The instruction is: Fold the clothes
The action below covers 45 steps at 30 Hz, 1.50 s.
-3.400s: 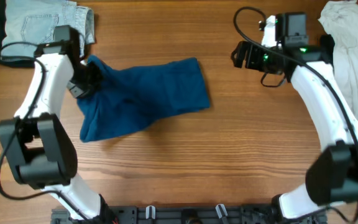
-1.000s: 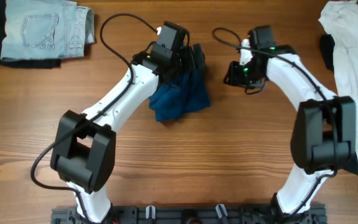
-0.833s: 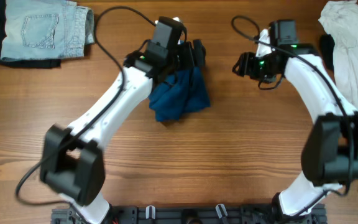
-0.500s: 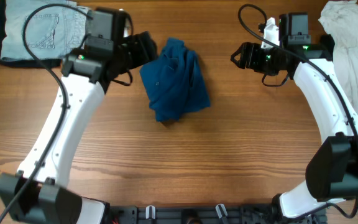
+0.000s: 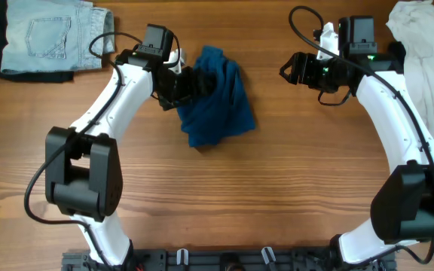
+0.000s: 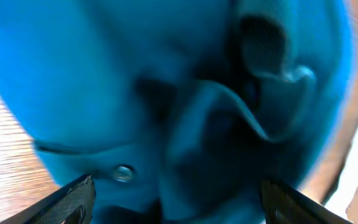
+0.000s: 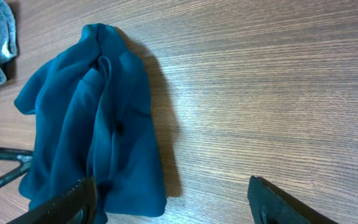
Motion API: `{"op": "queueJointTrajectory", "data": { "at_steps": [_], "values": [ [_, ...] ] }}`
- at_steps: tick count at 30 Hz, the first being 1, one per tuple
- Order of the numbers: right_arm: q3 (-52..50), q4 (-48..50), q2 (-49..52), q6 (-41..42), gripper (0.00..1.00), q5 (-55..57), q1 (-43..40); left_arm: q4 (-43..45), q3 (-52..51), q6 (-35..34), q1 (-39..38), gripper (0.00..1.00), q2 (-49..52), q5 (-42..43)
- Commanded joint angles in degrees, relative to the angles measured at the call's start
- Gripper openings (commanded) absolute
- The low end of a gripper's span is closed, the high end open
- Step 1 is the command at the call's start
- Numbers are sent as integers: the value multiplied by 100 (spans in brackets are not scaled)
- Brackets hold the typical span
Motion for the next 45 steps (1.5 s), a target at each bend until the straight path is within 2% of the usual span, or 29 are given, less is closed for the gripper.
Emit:
{"op": "queueJointTrajectory", "data": {
  "at_steps": [1,6,10,11,12,13,16,17,24,25,29,30,34,38,41,45],
  "values": [
    [76,7,-37,-114,78,-131,17,87,15,402,-70,84,-42,564],
    [79,0,-37,-114,78,-131,20,92,15,400,-271,83,-20,562],
    [79,4,-37,-114,79,-131,20,107,15,398,-518,70,-15,562],
    [79,4,-37,-114,78,-131,20,109,15,398,-579,64,-11,562],
    [79,4,-37,-114,78,-131,20,109,15,400,-627,52,-9,557],
    [79,2,-37,-114,78,-131,20,109,15,398,-680,33,7,533],
    [79,-15,-37,-118,78,-131,20,168,15,398,-789,4,33,518],
    [76,-31,-37,-120,78,-131,20,197,15,396,-824,4,33,522],
    [76,-11,-37,-114,79,-127,17,413,17,398,-960,5,-35,1147],
    [76,-2,-37,-111,79,-129,20,435,17,398,-994,11,-50,1257],
    [79,81,-37,-63,79,-131,17,496,17,402,-1106,64,-55,1276],
    [76,103,-37,7,79,-131,17,525,17,402,-1121,71,-55,1279],
    [76,138,-37,37,79,-131,17,730,17,688,-1143,77,-140,1652],
    [76,153,-37,39,79,-133,20,944,17,702,-1137,77,-479,1759],
    [79,229,-37,85,79,-133,17,907,17,1034,-1099,78,-942,1746],
    [79,321,-37,192,80,-136,17,501,17,872,-756,78,-1513,918]
  ]
}}
